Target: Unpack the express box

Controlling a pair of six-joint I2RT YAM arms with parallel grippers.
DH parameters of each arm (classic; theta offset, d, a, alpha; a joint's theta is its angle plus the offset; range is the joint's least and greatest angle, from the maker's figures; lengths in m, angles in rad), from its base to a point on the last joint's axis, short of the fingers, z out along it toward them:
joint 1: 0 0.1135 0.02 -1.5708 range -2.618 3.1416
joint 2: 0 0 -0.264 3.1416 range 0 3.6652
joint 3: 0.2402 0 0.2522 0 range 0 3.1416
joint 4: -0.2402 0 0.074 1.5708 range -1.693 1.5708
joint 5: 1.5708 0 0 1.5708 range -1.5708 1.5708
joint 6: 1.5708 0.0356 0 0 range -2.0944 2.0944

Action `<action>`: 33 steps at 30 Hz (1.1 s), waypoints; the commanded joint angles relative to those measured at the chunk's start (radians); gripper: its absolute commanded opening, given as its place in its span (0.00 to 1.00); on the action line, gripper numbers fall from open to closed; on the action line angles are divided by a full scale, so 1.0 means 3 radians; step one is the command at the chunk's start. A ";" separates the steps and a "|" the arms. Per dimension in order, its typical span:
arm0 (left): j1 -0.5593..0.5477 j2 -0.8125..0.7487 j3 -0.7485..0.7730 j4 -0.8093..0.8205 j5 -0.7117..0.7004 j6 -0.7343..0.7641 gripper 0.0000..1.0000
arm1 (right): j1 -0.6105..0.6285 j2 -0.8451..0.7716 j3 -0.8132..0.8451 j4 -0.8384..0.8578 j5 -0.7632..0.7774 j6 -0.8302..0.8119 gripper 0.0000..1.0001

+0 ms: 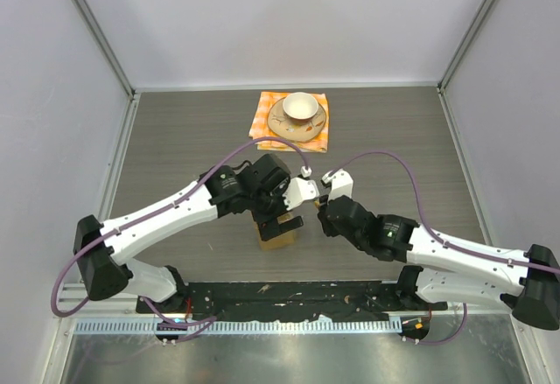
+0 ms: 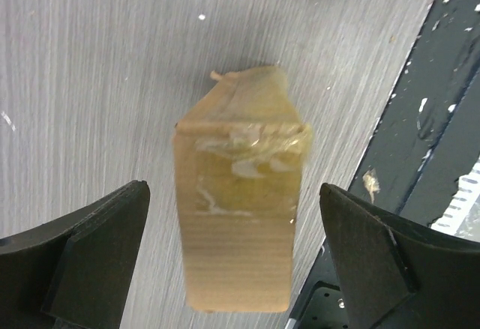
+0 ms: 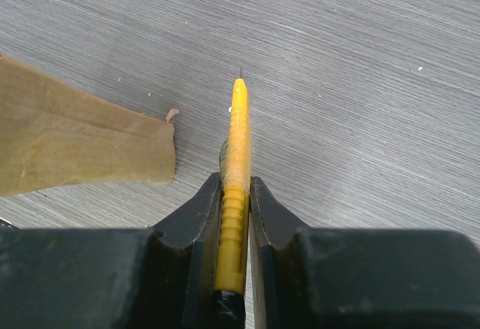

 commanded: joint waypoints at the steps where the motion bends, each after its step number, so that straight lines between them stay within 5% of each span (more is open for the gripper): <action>1: 0.0024 -0.0212 -0.0086 -0.0032 -0.0235 -0.0007 1.00 | 0.0013 -0.0093 0.0011 0.0091 0.0110 0.0028 0.01; 6: 0.0070 -0.0223 -0.0173 0.0040 -0.0093 -0.0007 1.00 | 0.0013 -0.0139 -0.0040 0.0096 0.0100 0.0044 0.01; 9: 0.0141 -0.0177 -0.0184 0.0070 0.0081 0.0029 0.90 | 0.0013 -0.0190 -0.0055 0.0106 0.0080 0.0038 0.01; 13: 0.0325 -0.0115 -0.0179 0.0014 0.0454 0.0162 0.57 | 0.0013 -0.0328 -0.0091 0.0096 0.0034 -0.0023 0.01; 20: 0.0520 0.0022 -0.0133 0.0004 0.0583 0.0132 0.24 | 0.0019 -0.0906 -0.0117 0.0014 -0.0252 -0.0222 0.01; 26: 0.0973 0.0283 0.0051 -0.0068 0.0715 -0.0195 0.22 | 0.0024 -0.0902 0.0179 0.0050 -0.0554 -0.0539 0.01; 33: 0.1098 0.0299 -0.0040 0.0019 0.0808 -0.0308 0.17 | 0.0121 -0.0646 0.0328 0.0321 -0.0616 -0.0749 0.01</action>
